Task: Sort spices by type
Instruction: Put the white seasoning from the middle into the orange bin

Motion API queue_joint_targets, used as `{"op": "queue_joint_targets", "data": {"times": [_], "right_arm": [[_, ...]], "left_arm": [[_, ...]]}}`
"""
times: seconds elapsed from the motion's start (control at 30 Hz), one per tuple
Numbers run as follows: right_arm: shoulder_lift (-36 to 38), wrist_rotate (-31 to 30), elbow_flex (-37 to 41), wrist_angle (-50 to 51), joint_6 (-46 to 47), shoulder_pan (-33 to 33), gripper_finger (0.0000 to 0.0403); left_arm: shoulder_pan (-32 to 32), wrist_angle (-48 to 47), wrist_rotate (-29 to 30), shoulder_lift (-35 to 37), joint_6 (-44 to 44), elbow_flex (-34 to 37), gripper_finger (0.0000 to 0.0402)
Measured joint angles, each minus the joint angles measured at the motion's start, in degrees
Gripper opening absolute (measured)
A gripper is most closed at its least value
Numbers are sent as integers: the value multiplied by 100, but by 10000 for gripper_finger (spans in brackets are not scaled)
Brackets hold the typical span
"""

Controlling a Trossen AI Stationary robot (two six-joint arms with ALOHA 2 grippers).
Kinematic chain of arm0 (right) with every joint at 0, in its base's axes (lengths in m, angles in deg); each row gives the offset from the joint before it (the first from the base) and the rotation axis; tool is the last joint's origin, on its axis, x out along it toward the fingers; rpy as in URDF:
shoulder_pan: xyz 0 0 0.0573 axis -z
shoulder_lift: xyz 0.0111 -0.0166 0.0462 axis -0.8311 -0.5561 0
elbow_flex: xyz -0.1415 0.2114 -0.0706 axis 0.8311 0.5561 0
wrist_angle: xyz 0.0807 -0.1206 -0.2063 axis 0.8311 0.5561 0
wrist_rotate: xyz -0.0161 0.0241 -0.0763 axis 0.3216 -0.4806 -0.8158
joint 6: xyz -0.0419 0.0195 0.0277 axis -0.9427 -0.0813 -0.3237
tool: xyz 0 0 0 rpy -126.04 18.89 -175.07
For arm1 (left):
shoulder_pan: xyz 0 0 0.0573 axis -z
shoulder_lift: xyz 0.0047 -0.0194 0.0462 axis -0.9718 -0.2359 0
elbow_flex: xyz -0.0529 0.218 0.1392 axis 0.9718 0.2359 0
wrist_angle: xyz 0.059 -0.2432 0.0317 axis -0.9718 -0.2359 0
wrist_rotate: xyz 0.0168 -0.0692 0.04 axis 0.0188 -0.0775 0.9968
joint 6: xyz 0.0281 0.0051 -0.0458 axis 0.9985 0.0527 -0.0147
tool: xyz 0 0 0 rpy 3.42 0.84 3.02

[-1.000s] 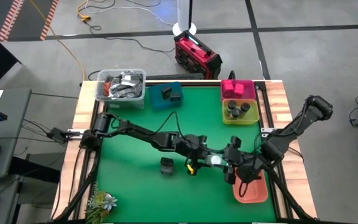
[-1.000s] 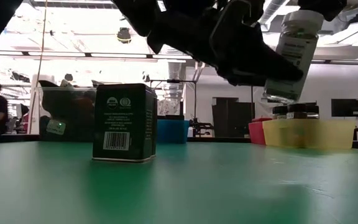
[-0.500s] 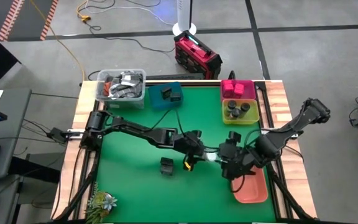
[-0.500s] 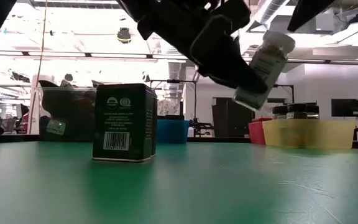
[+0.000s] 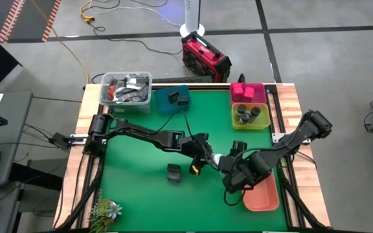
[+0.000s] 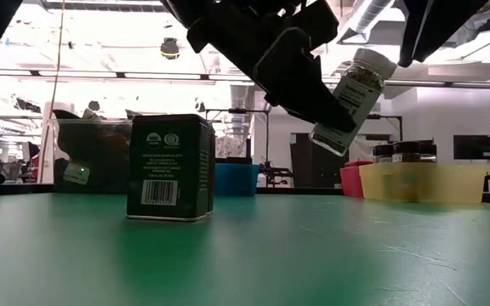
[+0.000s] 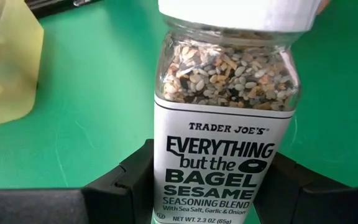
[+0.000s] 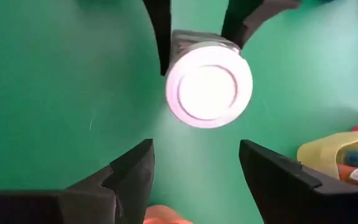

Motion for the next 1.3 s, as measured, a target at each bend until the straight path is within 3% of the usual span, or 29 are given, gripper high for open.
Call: {"op": "queue_joint_targets", "data": {"times": [0.4, 0.83, 1.1, 1.3], "right_arm": [[352, -17, 1, -230, 115, 173, 279], [343, -147, 1, -754, -260, 491, 367], [343, -219, 113, -841, -310, 523, 364], [341, -183, 151, -971, -376, 523, 315]], "left_arm": [[2, 31, 2, 53, 146, -1, 193], [7, 419, 29, 53, 137, -1, 196], [7, 570, 20, 53, 108, -1, 195], [7, 766, 11, 51, 37, -1, 195]]}}
